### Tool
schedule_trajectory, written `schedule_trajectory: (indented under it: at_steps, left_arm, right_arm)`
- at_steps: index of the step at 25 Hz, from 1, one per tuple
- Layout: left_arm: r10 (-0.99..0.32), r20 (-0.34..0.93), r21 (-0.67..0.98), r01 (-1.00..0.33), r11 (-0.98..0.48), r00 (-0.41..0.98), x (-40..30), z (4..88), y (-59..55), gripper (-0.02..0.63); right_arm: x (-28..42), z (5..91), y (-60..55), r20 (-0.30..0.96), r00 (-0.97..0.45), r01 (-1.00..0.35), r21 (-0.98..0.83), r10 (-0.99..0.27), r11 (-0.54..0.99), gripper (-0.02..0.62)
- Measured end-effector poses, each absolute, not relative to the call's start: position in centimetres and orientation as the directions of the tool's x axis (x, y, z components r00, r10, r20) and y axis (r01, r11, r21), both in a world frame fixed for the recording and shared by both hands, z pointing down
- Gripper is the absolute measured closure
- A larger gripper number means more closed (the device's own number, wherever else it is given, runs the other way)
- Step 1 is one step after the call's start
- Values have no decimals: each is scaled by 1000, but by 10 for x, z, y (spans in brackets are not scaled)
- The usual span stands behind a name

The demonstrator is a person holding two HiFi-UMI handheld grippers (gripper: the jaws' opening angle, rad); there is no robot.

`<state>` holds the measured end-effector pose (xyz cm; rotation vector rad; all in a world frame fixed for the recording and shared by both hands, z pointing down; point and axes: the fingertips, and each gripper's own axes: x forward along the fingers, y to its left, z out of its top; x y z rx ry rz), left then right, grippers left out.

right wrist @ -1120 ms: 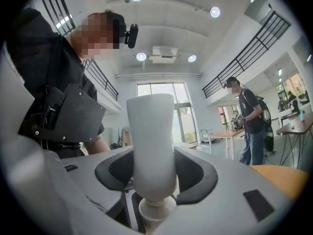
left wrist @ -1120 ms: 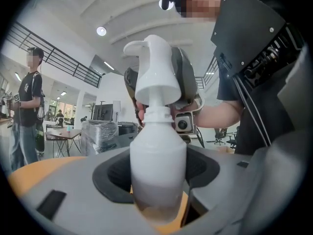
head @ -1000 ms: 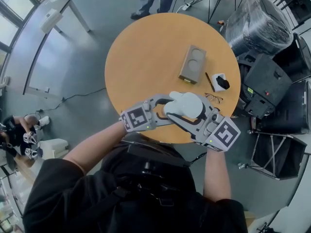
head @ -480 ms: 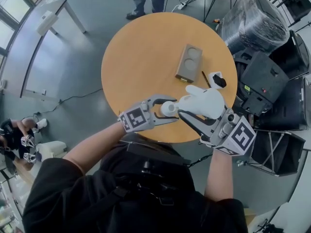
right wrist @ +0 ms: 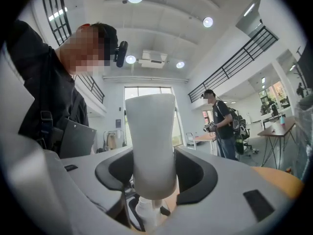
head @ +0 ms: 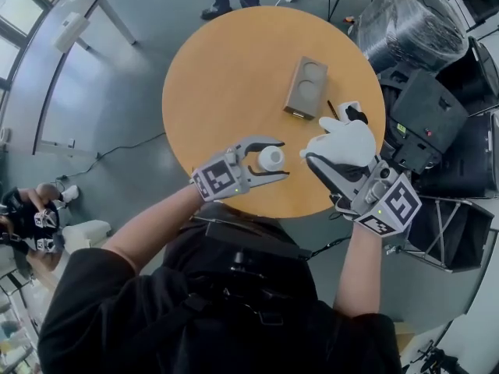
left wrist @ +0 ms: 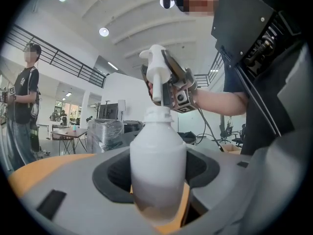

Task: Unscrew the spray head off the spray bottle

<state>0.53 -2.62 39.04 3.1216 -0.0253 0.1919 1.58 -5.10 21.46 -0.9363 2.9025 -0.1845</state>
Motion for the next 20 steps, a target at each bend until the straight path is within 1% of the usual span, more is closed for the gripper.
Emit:
schedule_trajectory:
  at_steps: [3,6,9,14,20]
  left_arm:
    - [-34,111,-4,-34,-999,993,6,396,-30,302]
    - [-33,115,-30,-30,-999,993,10,399,-30,302]
    - [-36,124,-39,-31,-999,992,13,404,-34,302]
    - [-65,103,-34,-62,-998,993,19,417,-48,301]
    - [-68,83,-29,-66,-997,994,30,442,-61,301]
  right_arm:
    - [27,239,-62,-1,-774,-623,-176,-633,762,351]
    - [43,271,-72,88,-724,-687,-186,-684,703,351]
    - [55,305,-81,159,-692,-721,-216,-705,659,351]
    - [67,357,-90,222,-672,-738,-279,-707,614,351]
    - [85,415,-98,270,-637,-767,-318,-722,557,351]
